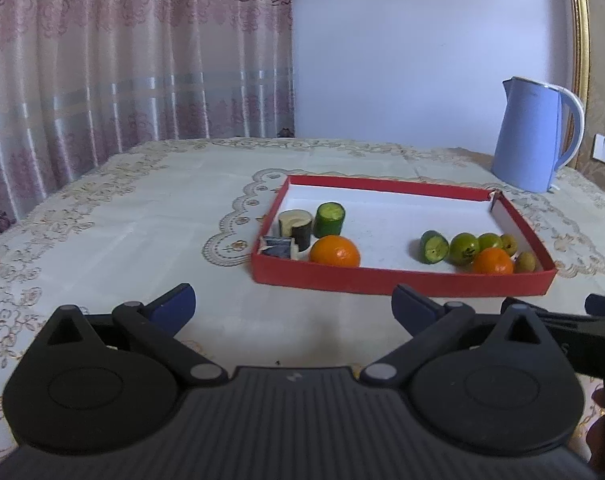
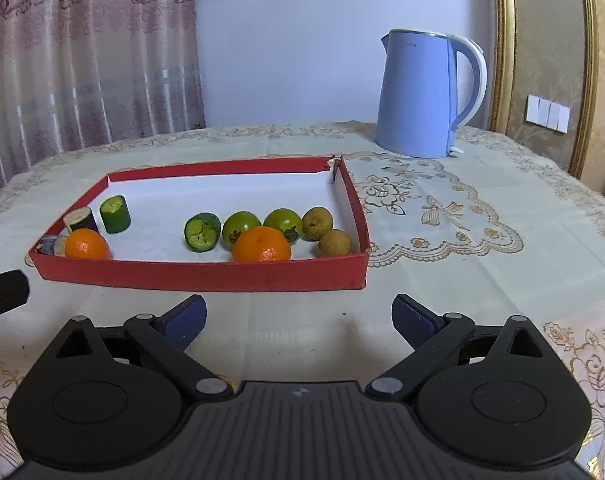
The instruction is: Organize fruits
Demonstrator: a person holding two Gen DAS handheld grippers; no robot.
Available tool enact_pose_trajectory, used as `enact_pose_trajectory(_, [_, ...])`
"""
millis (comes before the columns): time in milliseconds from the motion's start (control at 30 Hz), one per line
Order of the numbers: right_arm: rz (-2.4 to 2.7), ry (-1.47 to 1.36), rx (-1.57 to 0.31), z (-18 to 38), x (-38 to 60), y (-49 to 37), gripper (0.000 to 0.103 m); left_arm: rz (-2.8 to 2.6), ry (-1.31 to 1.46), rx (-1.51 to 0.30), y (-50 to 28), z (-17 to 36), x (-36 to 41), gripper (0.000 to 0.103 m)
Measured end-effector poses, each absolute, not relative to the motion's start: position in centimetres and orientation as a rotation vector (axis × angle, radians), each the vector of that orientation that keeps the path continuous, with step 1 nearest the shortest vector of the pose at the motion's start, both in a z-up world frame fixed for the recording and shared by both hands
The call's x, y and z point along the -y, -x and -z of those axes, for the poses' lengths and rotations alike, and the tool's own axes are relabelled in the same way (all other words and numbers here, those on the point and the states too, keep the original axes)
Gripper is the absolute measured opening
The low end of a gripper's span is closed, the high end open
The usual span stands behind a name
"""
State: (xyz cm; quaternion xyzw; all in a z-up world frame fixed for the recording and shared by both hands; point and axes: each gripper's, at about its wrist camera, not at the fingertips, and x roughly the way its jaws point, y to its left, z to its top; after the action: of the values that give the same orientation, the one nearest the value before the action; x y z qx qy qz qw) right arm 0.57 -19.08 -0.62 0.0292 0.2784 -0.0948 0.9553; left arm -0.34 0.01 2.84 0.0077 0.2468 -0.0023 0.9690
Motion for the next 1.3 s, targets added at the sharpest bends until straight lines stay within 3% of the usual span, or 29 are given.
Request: enact_pose_trajectory(1300, [0.228, 0.001, -0.563, 0.6, 16.7, -0.9, 0.1, 0.013, -0.079, -0.455, 1.5, -3.4, 1.3, 0.103])
